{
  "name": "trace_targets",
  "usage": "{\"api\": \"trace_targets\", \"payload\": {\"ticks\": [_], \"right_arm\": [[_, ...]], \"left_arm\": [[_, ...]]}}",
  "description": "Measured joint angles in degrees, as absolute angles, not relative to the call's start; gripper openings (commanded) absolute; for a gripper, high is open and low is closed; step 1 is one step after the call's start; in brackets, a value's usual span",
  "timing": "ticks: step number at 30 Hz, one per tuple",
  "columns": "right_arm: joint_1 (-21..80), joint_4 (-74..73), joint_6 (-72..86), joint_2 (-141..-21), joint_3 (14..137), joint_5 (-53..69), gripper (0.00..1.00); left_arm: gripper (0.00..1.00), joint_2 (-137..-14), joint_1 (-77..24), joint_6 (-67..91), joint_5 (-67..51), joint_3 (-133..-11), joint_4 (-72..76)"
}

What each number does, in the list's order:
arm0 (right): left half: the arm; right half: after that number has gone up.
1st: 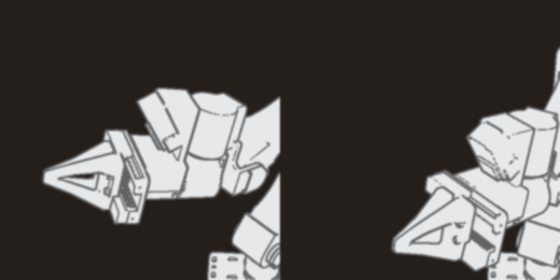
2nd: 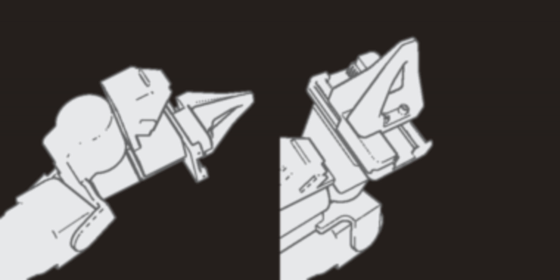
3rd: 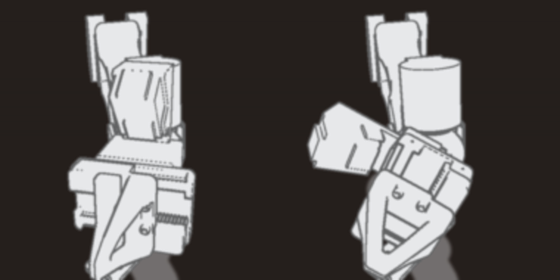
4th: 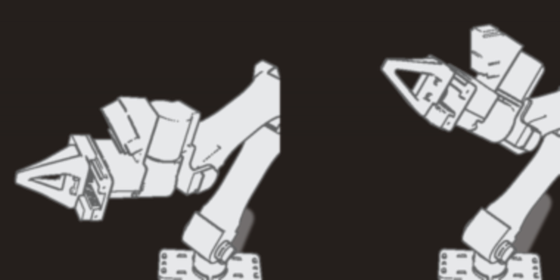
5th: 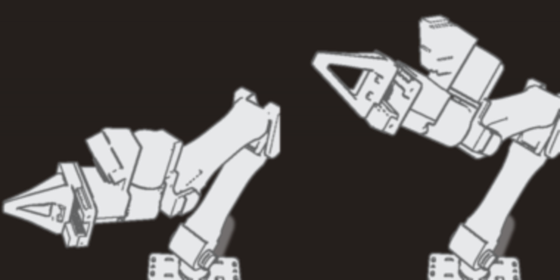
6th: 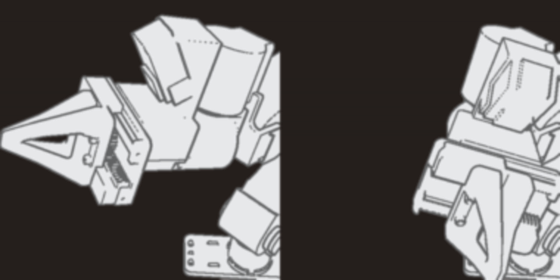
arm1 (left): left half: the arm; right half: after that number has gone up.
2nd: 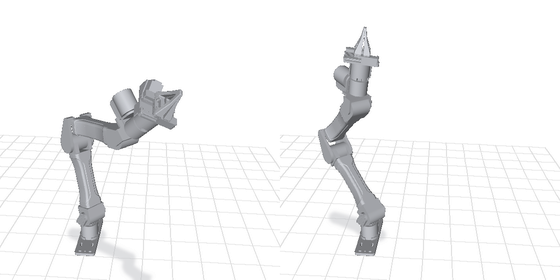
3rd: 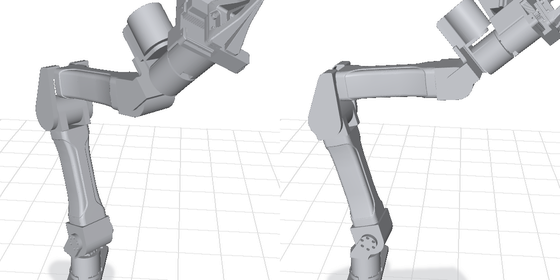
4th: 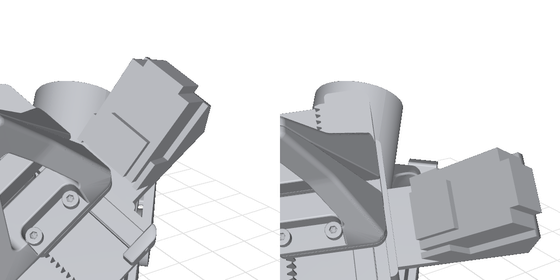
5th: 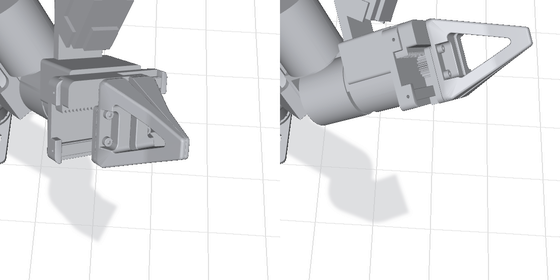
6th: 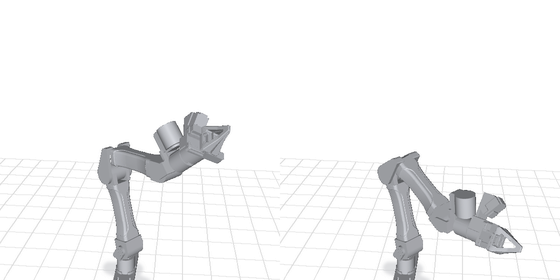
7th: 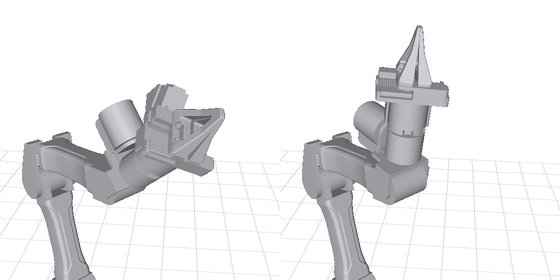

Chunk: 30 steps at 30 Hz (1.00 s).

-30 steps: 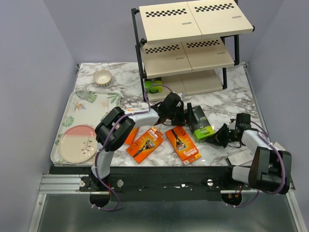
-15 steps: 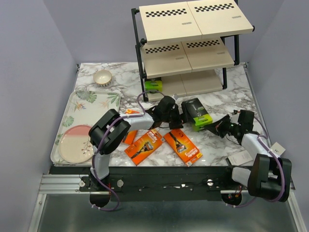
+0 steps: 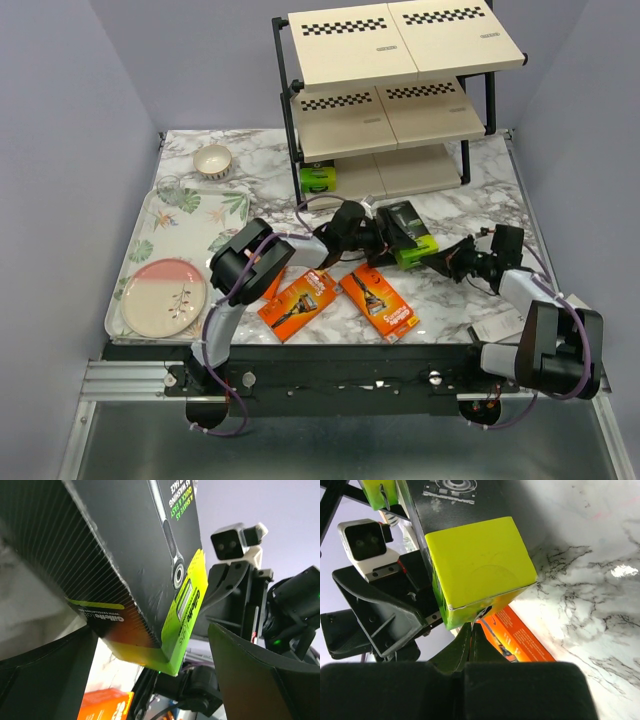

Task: Place and organize the shaving razors onto the shelf

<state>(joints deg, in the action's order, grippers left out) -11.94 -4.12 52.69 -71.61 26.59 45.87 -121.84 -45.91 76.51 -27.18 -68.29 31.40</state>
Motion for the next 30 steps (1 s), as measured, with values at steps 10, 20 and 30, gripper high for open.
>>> {"api": "trace_targets", "payload": {"ticks": [10, 20, 30], "right_arm": [[-10.9, -0.84, 54.43, -73.45, 26.39, 45.98, 0.32], [-10.48, -3.92, 51.99, -71.85, 26.65, 45.52, 0.74], [-14.04, -8.49, 48.6, -71.24, 28.05, 45.52, 0.75]], "left_arm": [[0.72, -124.86, -45.34, 80.64, -27.4, -72.66, 29.67], [0.61, -124.86, -45.32, 72.18, -27.86, -72.49, 31.77], [0.49, -124.86, -43.18, 70.28, -30.63, -72.25, 35.48]]}}
